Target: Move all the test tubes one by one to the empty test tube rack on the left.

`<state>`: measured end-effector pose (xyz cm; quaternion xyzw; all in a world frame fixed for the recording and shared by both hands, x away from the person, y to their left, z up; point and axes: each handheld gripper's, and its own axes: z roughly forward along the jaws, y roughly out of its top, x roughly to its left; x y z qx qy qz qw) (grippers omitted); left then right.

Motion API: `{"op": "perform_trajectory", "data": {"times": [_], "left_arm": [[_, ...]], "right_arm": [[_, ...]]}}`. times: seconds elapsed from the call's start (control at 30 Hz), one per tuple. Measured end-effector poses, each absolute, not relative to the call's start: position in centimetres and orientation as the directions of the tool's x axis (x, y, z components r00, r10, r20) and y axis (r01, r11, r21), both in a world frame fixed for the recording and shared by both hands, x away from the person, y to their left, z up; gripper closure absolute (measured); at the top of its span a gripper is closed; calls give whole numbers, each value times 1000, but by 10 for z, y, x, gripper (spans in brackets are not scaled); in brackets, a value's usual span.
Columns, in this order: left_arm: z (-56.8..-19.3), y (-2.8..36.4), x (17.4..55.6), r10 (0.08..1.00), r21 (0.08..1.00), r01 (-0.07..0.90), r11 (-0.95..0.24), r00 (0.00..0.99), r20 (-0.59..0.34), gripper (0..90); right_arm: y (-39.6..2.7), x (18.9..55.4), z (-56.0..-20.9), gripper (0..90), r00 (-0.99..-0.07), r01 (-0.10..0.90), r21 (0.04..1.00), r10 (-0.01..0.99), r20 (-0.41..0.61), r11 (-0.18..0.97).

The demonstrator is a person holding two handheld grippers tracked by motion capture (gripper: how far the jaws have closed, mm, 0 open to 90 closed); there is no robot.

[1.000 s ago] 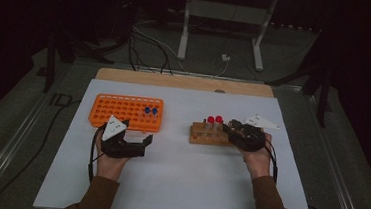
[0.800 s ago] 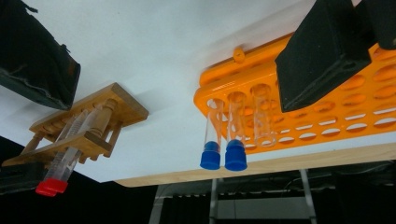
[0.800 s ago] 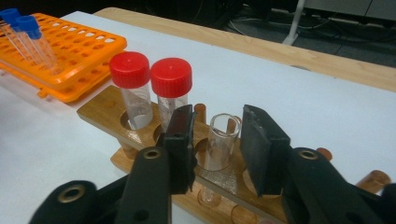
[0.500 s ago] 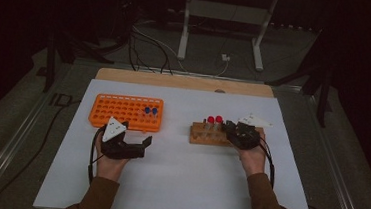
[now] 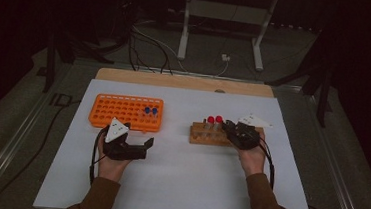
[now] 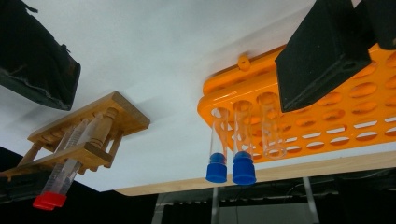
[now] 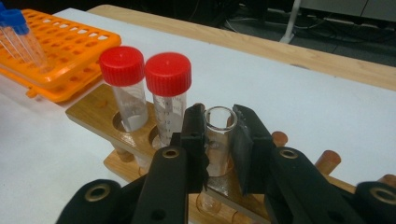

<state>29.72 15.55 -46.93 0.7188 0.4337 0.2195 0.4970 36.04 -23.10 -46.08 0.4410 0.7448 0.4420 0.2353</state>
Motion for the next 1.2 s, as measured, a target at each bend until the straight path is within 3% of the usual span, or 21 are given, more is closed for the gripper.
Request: {"op": "perform_trajectory", "data": {"times": [1.2], "left_arm": [[-472, 148, 297, 832, 900, 412, -146, 543, -113, 4]], "right_arm": [[-240, 344, -407, 761, -523, 345, 921, 852, 30, 180]]}}
